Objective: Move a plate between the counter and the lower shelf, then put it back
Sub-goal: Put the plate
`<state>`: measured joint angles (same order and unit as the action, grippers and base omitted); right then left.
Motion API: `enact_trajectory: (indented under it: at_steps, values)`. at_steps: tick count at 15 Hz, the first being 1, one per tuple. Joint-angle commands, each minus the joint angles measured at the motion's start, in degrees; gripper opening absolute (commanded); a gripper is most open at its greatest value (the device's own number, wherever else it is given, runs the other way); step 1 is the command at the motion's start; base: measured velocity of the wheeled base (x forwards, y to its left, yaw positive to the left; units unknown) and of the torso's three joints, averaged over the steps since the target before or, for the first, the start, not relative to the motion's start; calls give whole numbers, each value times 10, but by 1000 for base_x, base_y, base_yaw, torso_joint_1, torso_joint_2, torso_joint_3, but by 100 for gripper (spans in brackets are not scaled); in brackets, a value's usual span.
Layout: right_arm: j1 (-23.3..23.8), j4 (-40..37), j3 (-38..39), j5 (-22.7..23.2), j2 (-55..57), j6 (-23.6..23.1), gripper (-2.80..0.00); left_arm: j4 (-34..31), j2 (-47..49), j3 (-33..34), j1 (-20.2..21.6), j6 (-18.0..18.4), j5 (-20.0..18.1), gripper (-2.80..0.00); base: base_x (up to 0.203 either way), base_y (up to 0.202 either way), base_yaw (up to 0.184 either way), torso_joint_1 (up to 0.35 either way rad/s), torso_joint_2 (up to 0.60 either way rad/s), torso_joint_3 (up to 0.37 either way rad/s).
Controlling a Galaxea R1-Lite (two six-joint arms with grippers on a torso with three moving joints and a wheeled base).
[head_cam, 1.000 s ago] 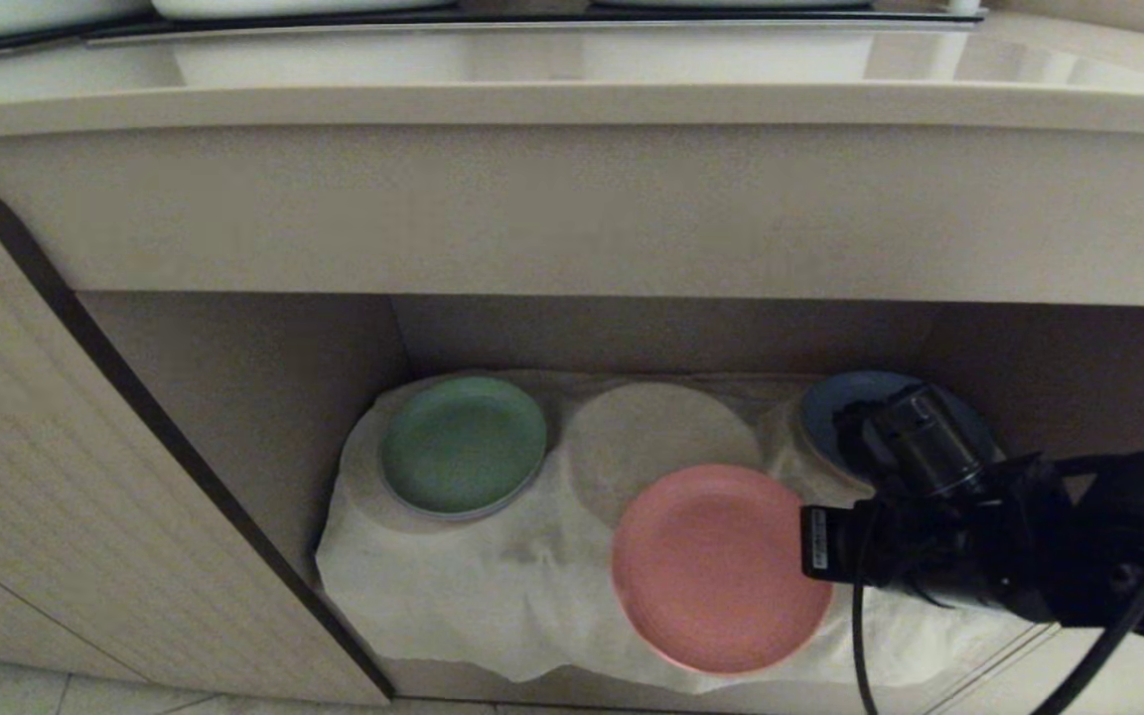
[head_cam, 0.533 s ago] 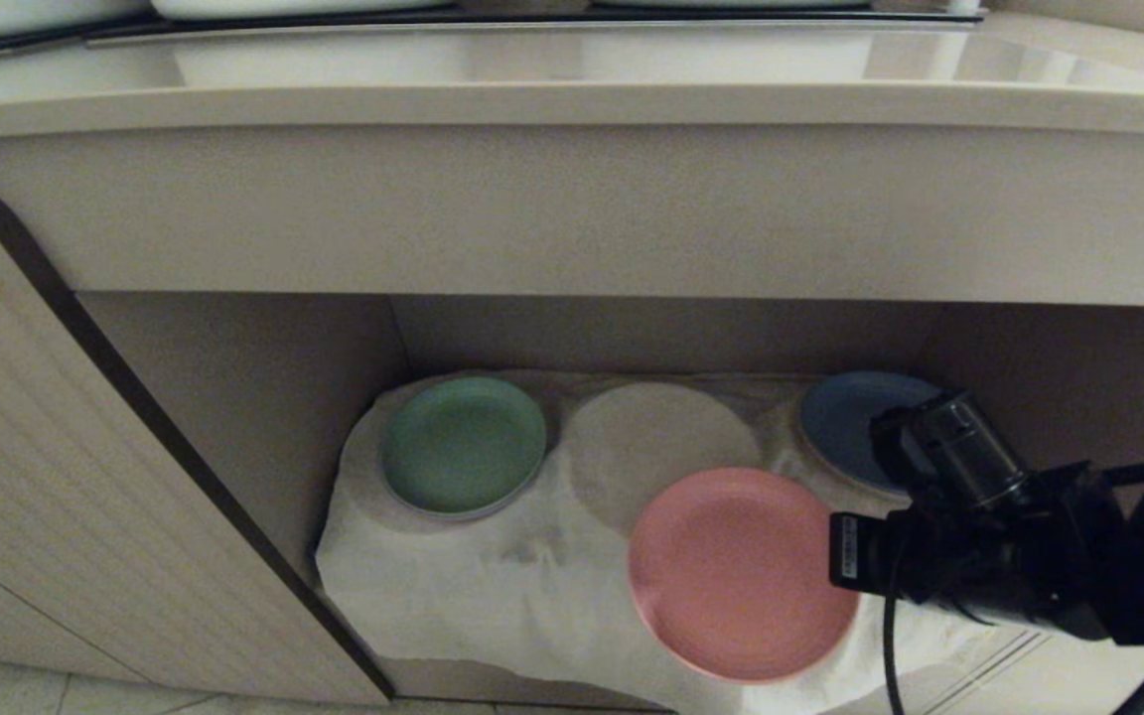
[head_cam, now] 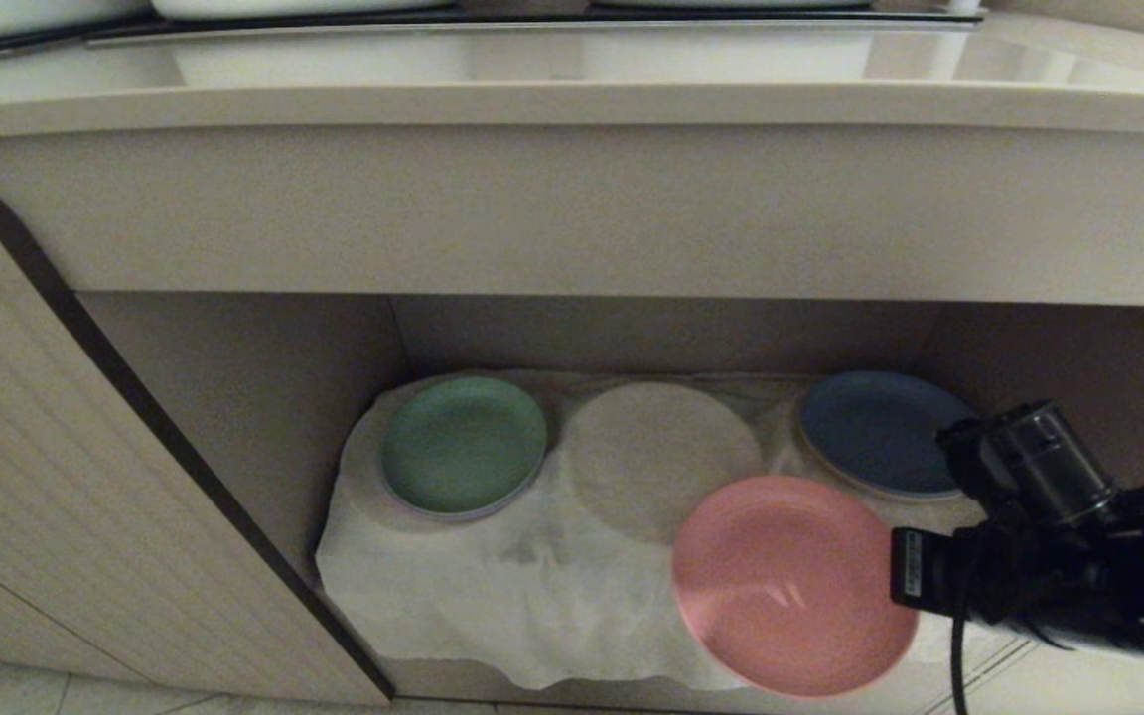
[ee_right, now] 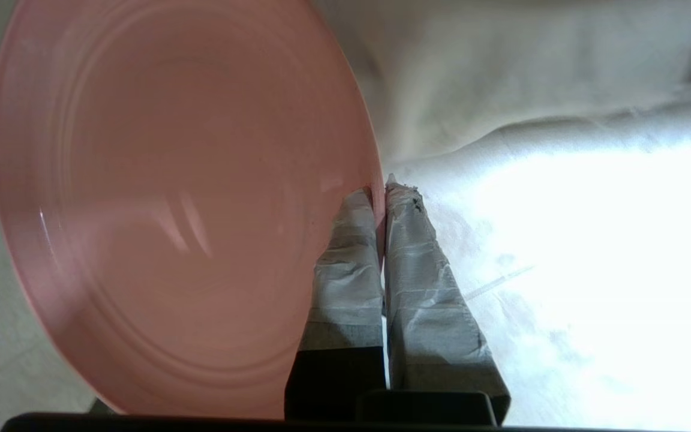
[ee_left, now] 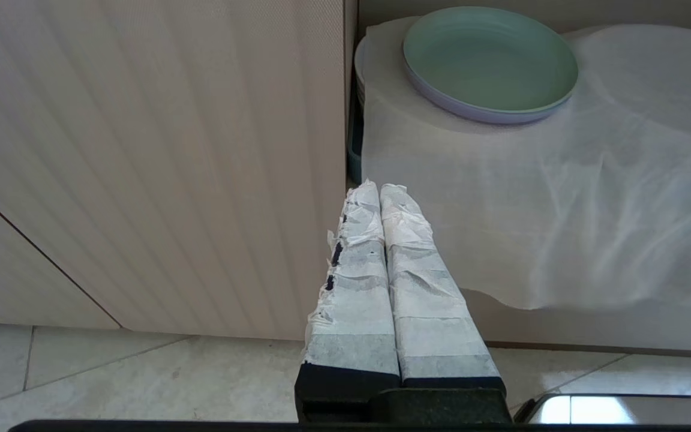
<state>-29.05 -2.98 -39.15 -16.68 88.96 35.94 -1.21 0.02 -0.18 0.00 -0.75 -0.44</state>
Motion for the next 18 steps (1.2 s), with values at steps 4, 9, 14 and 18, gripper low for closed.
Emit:
enact_trajectory:
  at_steps: [4,9,14,18]
  values:
    - [6,-15,35,-1,-61,2,-280,0,0,0,0,0,0,-280,0,0,0,0,0,0]
    - [14,-74,51,19,-129,1,-280,0,0,0,0,0,0,-280,0,0,0,0,0,0]
    - [28,-141,70,44,-208,1,-280,0,0,0,0,0,0,-280,0,0,0,0,0,0]
    - [28,-183,92,51,-264,1,-280,0,0,0,0,0,0,-280,0,0,0,0,0,0]
